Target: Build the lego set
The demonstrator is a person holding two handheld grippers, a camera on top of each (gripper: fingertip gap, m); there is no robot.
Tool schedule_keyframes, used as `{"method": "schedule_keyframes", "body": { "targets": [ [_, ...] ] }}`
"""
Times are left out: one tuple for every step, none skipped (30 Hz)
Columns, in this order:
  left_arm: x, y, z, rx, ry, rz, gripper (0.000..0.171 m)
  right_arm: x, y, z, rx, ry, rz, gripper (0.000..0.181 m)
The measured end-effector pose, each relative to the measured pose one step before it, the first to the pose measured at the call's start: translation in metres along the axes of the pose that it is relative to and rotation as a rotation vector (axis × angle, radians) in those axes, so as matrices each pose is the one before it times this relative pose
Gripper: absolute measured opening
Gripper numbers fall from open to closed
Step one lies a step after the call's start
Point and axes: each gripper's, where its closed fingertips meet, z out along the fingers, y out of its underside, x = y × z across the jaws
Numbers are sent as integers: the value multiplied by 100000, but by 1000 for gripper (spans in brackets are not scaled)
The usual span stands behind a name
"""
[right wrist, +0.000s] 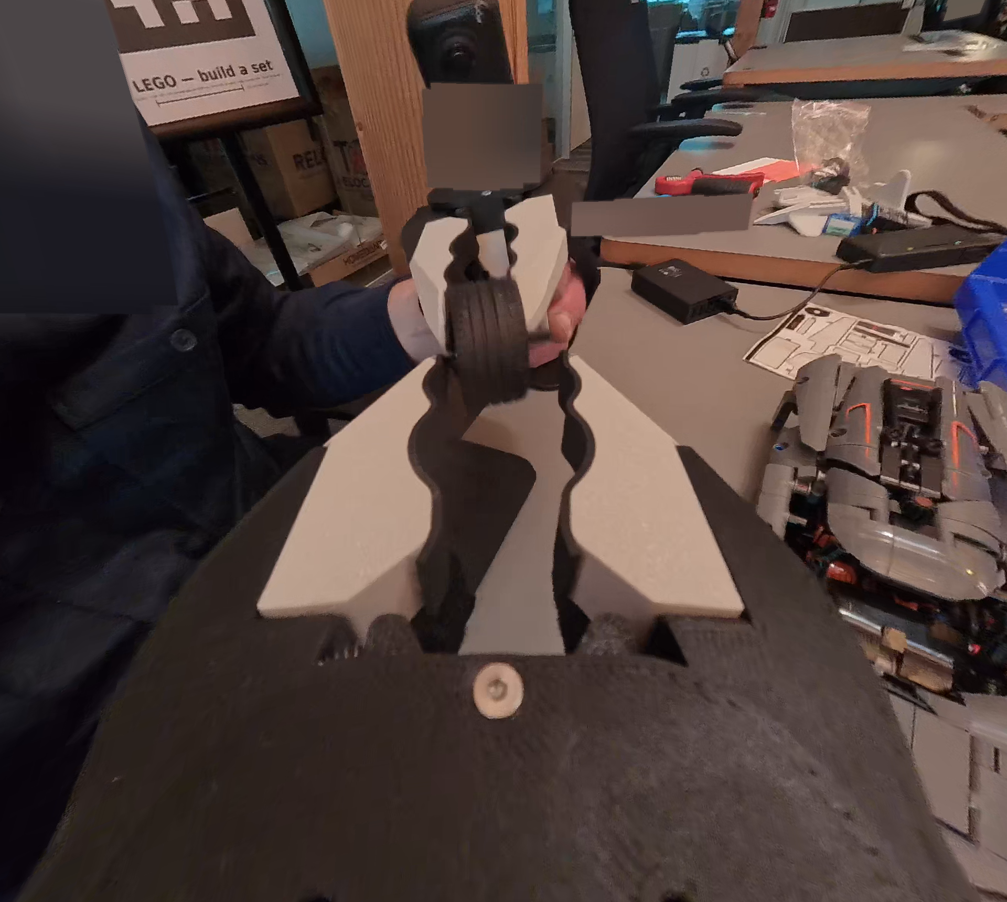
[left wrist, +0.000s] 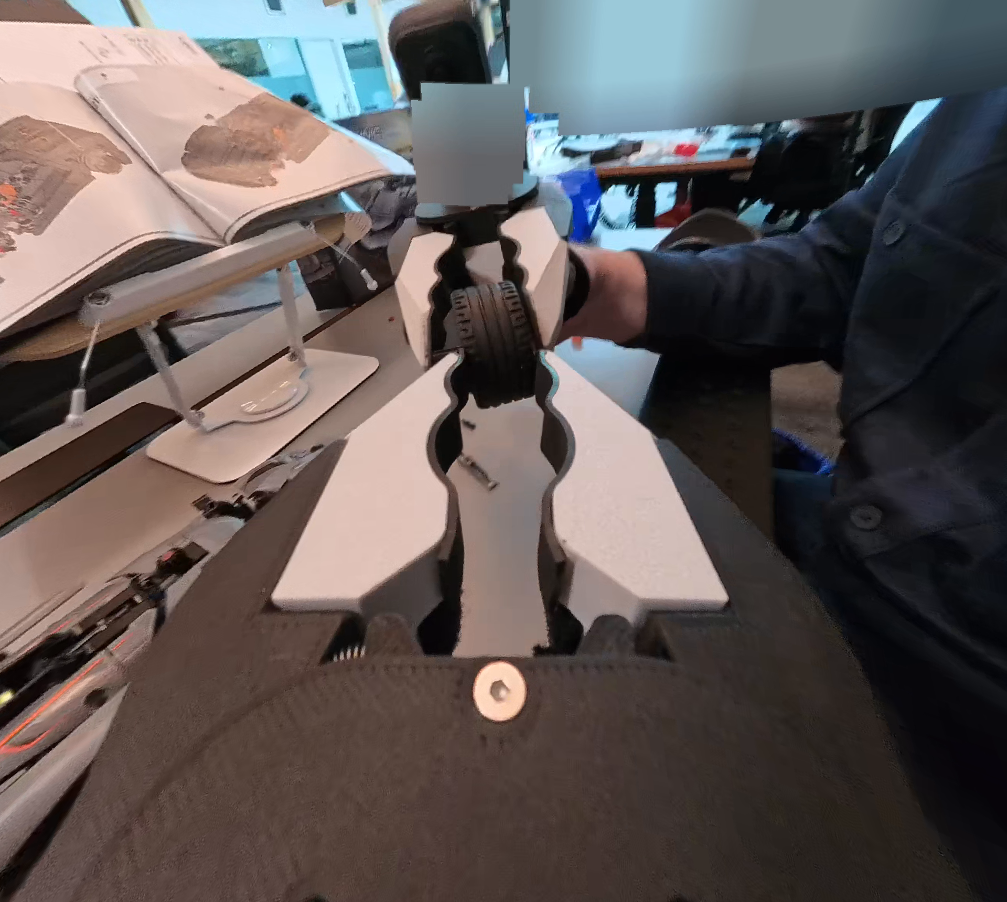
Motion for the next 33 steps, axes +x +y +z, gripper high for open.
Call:
{"method": "schedule_keyframes", "body": {
  "targets": [
    [64,-447,-258,3400,1862,-2717,21,84,-52,-254,157,-90,985,40],
    [-128,-244,-219,1945,357,-1756,21,18,-158,-214,1020,-69,-45,32],
    [-213,116,-94,-458,-891,-329,21,-76,-259,-97,1635,-287,-383,28],
    [-112,381,22,-2325,-759,505,21,-26,-150,24,537,179,-5,28],
    [18,271,63,-1617,-269,642,21,83,64,80,-903,852,68,31],
    [135,-15,54,349,596,-96,21,105,217,115,-1427,880,-21,32],
    [102,-64,94,596,531,-545,21,111,260,149,-1312,592,255,32],
    [45,179,166,-1034,-76,338,21,40,93,145,-133,90,422,33],
    [-23,354,224,-2191,-645,1045,21,-46,-40,95,659,-344,156,32],
    [1,94,129,-480,-430,713,21,22,-81,15,441,465,-689,31],
    [-52,-172,-57,1282,-184,-629,21,110,-66,-24,-5,1267,-922,28],
    [-108,6,-43,113,-408,-296,21,7,42,-7,-640,536,-407,26],
    [-31,76,-36,-457,-320,733,21,-57,2,-3,-36,-70,-557,24],
    [-21,-39,-13,-38,-413,-4,21,-49,-69,-29,739,-202,-396,23],
    [33,-130,12,305,-165,-37,21,-47,-39,-47,407,-451,209,23],
    [64,-27,41,-187,26,238,21,-35,-13,-50,-60,-112,-369,23],
    [28,-32,34,29,-20,221,21,-55,-72,-46,343,-4,-853,23],
    [71,-118,10,863,434,-178,20,-118,-93,-16,668,-542,-173,23],
    [116,-136,-24,1078,1097,-744,20,-59,-3,-8,332,-427,27,23],
    [52,9,1,245,792,-675,20,-2,30,-11,39,121,-566,22],
    [-23,38,8,242,-14,176,20,-70,-38,1,471,-235,-671,22],
    [124,-100,-29,1017,819,-101,20,-125,-40,10,612,-795,-287,22],
    [135,-102,-28,897,919,-369,20,-26,28,15,-119,16,-652,22],
    [-34,91,-4,-393,-324,360,20,-3,37,21,-483,455,-1153,22],
    [33,2,-24,217,352,-13,19,-68,-17,13,-248,-212,-502,22],
    [92,-74,-31,762,1042,-791,19,-18,35,2,-412,-98,-256,22],
    [-20,72,6,-229,-93,107,19,42,82,-7,-762,465,-659,21],
    [-56,105,15,-610,-269,200,19,-20,49,6,-602,193,-527,21],
    [45,-3,-21,51,510,-78,19,-20,15,13,-280,-29,-286,21],
    [20,-3,-12,28,208,109,19,57,62,3,-553,506,-394,21],
    [-105,106,15,-748,-573,-24,19,64,102,1,-788,675,-636,21],
    [-20,113,8,-840,-110,407,19,28,46,-4,-352,320,-323,21],
    [-16,14,12,-112,-154,67,19,93,14,-26,-72,450,136,21]
  ]
}}
